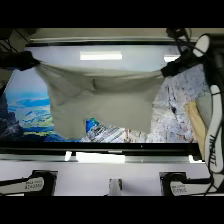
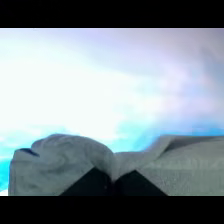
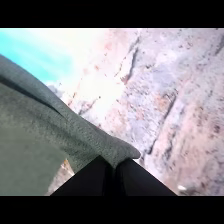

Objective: Fold the shirts.

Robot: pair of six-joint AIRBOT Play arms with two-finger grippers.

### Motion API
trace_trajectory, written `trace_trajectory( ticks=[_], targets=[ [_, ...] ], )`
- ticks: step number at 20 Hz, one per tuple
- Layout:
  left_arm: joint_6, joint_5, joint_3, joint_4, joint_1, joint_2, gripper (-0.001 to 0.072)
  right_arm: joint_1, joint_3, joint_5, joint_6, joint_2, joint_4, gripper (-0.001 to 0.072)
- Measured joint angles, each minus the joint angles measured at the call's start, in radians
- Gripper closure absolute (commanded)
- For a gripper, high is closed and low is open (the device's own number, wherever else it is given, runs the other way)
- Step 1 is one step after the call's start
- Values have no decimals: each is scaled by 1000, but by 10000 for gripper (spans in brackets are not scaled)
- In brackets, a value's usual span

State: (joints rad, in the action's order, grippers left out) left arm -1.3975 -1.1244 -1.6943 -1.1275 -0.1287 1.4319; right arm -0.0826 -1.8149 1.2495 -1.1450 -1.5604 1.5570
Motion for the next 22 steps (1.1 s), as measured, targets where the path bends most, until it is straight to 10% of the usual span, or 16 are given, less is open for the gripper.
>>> trace_trajectory(
  ticks=[3,4,5,6,10,12,15,22],
  targets=[
    [-27,72,16,9,41,134,659,-3,3,-104,-50,-98,-112,664],
    [-41,79,20,11,51,176,530,-3,4,-123,-66,-130,-149,508],
    [-52,82,21,19,60,211,265,-3,4,-142,-85,-156,-190,275],
    [-63,74,22,27,66,243,-4,-2,3,-157,-101,-177,-227,212],
    [-74,-58,-15,-15,18,306,26,47,-4,-150,-92,-192,-306,211],
    [-74,-161,-26,-47,-56,316,275,122,-5,-63,-71,-180,-320,225],
    [-74,-274,37,-37,-179,325,80,233,10,150,-11,-174,-335,229],
    [-10,-272,282,130,-278,331,97,294,69,358,66,-169,-360,208]
  ],
)
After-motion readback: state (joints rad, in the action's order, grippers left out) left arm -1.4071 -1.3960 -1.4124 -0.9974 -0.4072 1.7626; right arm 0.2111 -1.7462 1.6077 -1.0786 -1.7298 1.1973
